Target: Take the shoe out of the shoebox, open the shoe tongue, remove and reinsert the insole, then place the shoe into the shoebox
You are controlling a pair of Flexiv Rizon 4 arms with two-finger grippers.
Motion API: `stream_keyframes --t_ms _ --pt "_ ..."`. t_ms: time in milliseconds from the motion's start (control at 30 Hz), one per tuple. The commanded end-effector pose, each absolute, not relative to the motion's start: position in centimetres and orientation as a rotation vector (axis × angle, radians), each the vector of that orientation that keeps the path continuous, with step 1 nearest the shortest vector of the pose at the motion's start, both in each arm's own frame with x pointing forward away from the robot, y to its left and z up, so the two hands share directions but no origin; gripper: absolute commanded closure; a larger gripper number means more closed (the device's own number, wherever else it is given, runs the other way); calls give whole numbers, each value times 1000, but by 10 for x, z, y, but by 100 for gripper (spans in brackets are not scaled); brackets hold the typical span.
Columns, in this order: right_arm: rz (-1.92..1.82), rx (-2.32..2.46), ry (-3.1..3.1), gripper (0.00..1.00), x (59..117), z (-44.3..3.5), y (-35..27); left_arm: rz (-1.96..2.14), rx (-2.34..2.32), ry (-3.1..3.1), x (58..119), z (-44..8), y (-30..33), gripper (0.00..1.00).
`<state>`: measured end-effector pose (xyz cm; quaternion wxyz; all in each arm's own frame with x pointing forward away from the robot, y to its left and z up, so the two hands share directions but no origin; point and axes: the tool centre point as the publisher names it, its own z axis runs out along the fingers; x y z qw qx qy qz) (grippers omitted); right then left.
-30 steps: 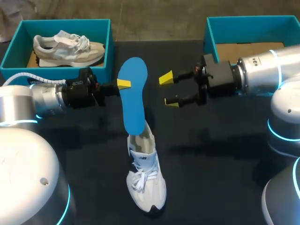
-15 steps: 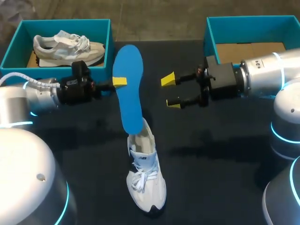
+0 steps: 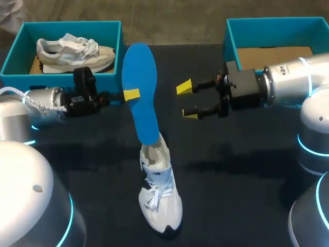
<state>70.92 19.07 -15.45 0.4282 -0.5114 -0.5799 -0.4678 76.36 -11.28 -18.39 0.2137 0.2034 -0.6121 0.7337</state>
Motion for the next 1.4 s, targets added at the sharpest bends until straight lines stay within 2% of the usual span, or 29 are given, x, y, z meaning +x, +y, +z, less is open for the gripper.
stream_keyframes --t_ms 33,400,567,767,1100,1400 --pt "-1169 -1278 -1448 0 710 -155 193 2401 27 -2150 761 -182 -114 100" --pt "-1169 -1278 -1448 0 710 -155 193 2401 27 -2150 761 -182 -114 100" --pt "-1169 -1278 -1448 0 710 -155 193 2435 -322 -2162 762 -161 -111 100" --pt "-1169 -1278 -1448 0 710 -155 193 2428 -512 -2165 771 -146 -108 100" --pt "-1169 -1278 -1448 0 710 -155 193 2467 -901 -2232 786 -160 -108 100" --pt "-1169 -1278 -1448 0 710 -155 193 2553 -1230 -2394 773 -162 -113 100"
